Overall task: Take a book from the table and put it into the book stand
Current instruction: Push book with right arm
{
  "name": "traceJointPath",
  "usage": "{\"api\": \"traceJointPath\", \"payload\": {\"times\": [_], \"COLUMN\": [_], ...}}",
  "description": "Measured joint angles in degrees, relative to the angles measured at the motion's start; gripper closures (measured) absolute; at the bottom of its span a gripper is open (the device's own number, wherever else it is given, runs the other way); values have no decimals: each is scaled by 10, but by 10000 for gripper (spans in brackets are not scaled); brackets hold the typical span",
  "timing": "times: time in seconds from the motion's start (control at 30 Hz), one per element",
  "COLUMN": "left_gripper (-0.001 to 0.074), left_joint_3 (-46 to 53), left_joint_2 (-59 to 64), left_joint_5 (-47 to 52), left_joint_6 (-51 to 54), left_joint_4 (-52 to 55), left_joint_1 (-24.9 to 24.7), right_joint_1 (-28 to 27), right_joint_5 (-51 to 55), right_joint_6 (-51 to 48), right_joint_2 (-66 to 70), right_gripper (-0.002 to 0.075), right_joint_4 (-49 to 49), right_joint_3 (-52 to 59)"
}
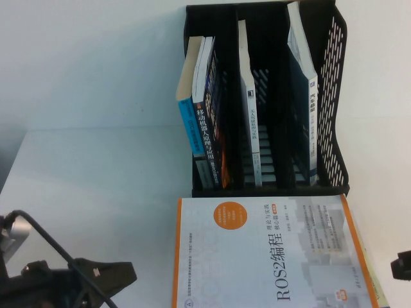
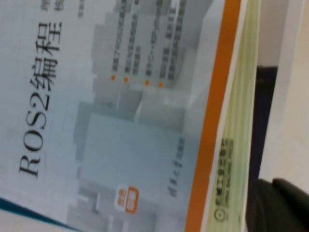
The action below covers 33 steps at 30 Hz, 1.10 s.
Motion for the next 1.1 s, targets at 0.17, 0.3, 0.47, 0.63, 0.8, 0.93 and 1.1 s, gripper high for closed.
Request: {"api": "traceJointPath", "payload": {"times": [0.17, 0.3, 0.47, 0.63, 0.8, 0.93, 1.1], "left_gripper": [361, 291, 271, 267, 267, 267, 267], "left_joint_3": [0, -9, -27, -44, -53, -61, -70], "left_joint_2": [49, 78, 91, 91, 91, 91, 103], "left_joint_5": [-5, -9, -13, -10, 23, 15, 3], "left_joint_6": [55, 82, 99, 112, 135, 137, 136], "left_joint_4": [-87, -118, -127, -127, -126, -115, -97], "left_joint_1": [0, 0, 0, 0, 0, 0, 50], "right_joint_1": [16, 26, 43, 69, 104, 118, 119], "right_joint_5": [-24, -24, -25, -34, -46, -49, -49], "right_joint_6": [-19, -24, -26, -14, -8, 2, 4], "right_joint_2": [76, 134, 182, 197, 198, 198, 198], "right_gripper": [729, 729, 729, 728, 728, 728, 728], "right_joint_4": [11, 13, 10, 10, 10, 15, 31], "right_joint_3": [-49, -81, -113, -130, -132, -132, -132]}}
